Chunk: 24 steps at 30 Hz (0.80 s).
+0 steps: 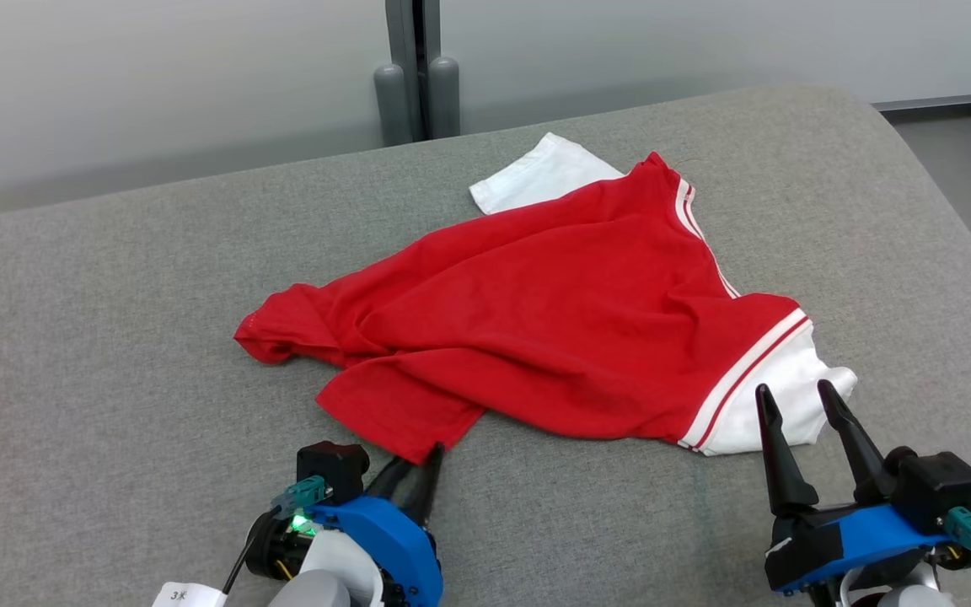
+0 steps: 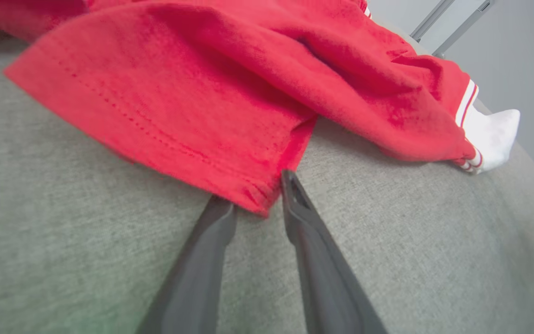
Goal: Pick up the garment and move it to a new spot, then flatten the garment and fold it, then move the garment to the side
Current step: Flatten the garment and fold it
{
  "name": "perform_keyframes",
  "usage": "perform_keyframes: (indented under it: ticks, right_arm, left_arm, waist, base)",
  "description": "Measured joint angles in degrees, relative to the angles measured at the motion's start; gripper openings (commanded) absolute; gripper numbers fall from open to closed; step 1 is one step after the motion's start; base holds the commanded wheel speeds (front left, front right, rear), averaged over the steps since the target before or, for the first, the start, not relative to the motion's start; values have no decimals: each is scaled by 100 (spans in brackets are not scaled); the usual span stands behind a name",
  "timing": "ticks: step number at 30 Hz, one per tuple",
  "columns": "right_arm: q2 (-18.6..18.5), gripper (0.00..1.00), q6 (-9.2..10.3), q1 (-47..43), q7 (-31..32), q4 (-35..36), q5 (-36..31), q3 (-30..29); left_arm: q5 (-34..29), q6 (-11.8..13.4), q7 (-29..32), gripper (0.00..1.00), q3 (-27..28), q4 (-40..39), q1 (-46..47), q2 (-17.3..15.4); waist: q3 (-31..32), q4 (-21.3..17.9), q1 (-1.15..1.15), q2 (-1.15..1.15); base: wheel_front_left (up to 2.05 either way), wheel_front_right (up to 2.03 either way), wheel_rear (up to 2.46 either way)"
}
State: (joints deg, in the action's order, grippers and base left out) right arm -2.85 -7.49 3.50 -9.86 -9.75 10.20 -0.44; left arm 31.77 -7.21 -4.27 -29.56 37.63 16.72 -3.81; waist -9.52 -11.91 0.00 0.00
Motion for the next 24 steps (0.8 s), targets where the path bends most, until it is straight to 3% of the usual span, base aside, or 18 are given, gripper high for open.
perform_keyframes:
  ticks: [6, 14, 19, 24]
  right_arm:
    - [0, 100, 0, 10, -5, -22, 5, -36]
    - [0, 100, 0, 7, 21, -16, -5, -27]
    - [1, 100, 0, -12, 66, 9, -49, -93]
    - [0, 100, 0, -27, 121, 59, -86, -169]
  left_arm:
    - [-14, 15, -289, 0, 67, 52, 53, -235]
    - [-52, 375, -576, 0, 401, -490, -358, -922]
    - [23, 577, -445, 0, 519, -1016, -763, -1192]
    - [160, 710, -179, 0, 514, -1451, -1127, -1228]
  waist:
    - [23, 233, 0, 0]
    - [95, 703, 0, 0]
    - [140, 959, 0, 0]
    - [199, 1132, 0, 0]
  base:
    - [0, 0, 0]
    - [0, 0, 0]
    - [0, 0, 0]
    - [0, 0, 0]
